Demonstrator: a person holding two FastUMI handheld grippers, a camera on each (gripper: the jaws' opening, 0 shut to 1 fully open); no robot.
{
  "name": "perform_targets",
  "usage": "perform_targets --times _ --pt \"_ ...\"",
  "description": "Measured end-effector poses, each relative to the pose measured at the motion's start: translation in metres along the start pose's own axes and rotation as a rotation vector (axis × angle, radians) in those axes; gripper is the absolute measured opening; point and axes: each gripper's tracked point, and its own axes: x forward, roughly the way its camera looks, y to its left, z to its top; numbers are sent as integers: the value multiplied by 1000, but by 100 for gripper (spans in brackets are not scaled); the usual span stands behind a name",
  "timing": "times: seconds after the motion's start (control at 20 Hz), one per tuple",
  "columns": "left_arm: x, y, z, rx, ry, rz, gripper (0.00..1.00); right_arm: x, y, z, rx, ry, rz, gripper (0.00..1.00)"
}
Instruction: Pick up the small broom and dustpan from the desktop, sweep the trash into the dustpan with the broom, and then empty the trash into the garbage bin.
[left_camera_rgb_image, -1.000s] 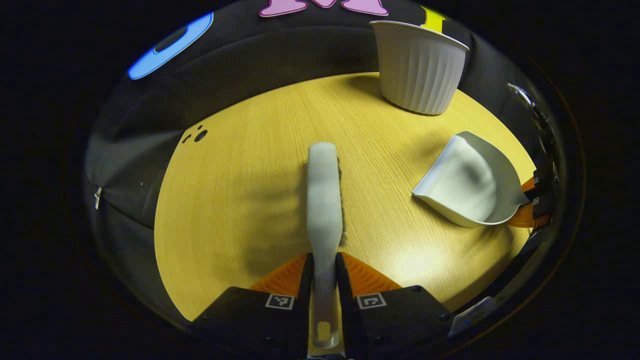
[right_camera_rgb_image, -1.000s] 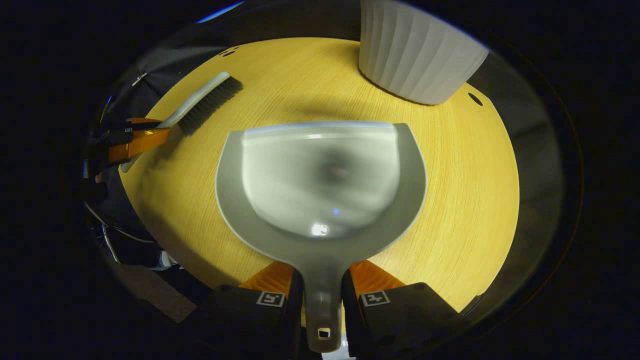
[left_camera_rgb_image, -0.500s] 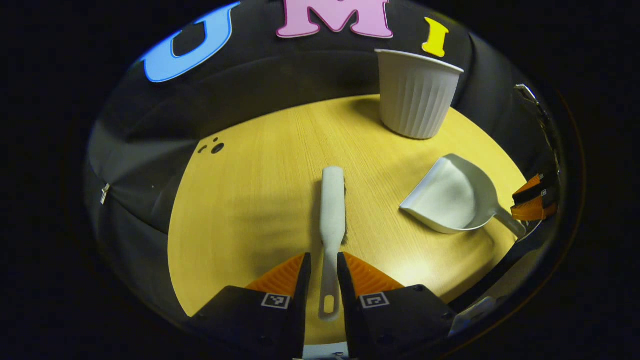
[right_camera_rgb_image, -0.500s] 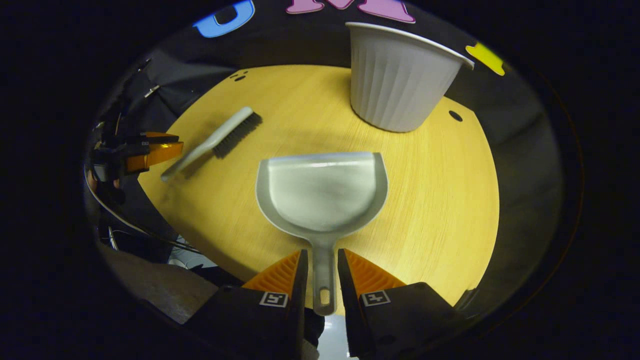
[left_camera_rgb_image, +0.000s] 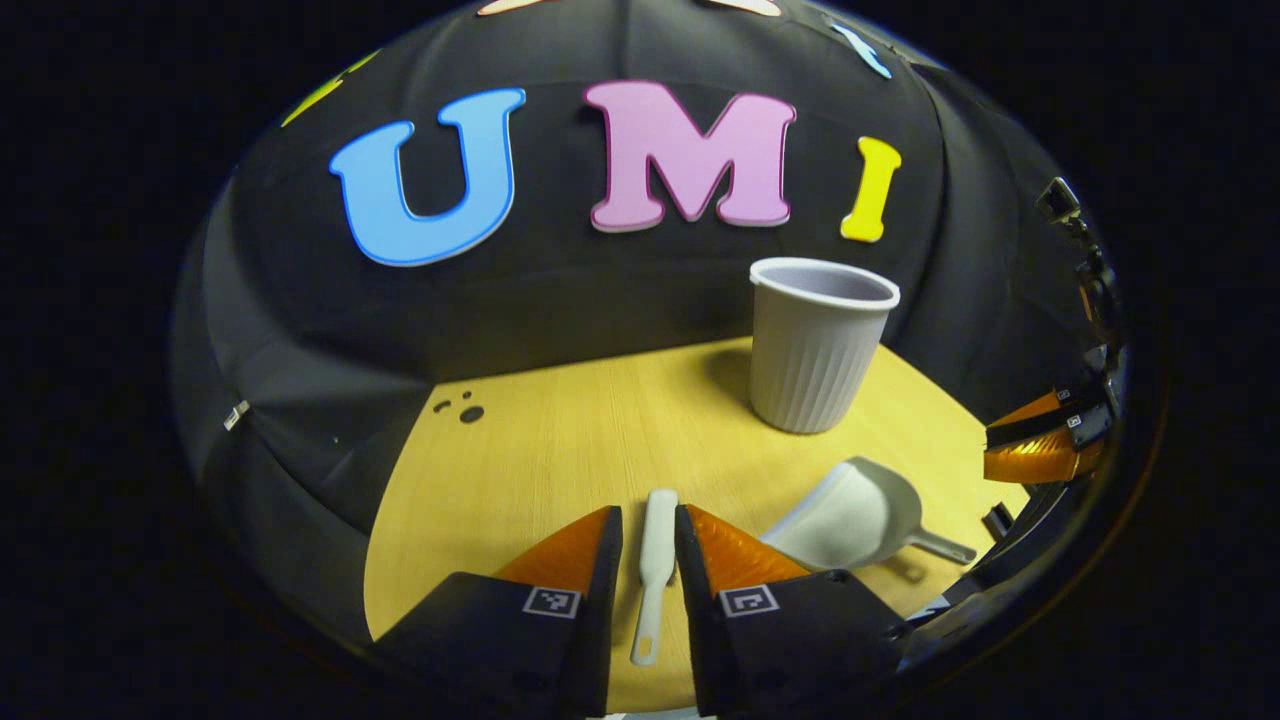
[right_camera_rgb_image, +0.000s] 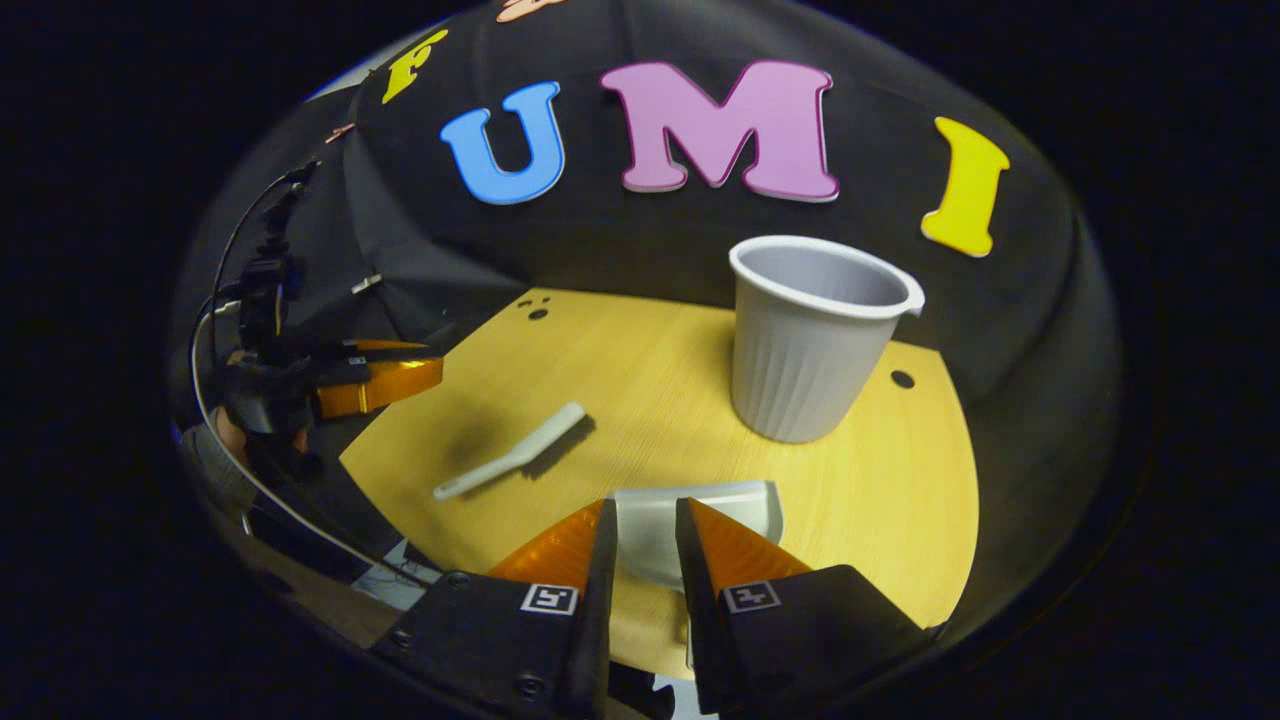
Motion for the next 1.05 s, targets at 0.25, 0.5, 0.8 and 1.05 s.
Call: perform_targets --times 0.25,0.5,0.8,1.05 --pt "-34 -5 42 -19 -129 -35 36 -31 19 67 4 -196 -46 37" --pt "-48 -7 47 7 -178 -76 36 -56 28 93 -2 -299 -127 37" --pt "-69 -9 56 -25 -218 -83 36 -61 24 98 21 -318 -146 37" --pt "-73 -18 61 -52 -230 -49 36 -58 16 92 -17 -297 -122 37"
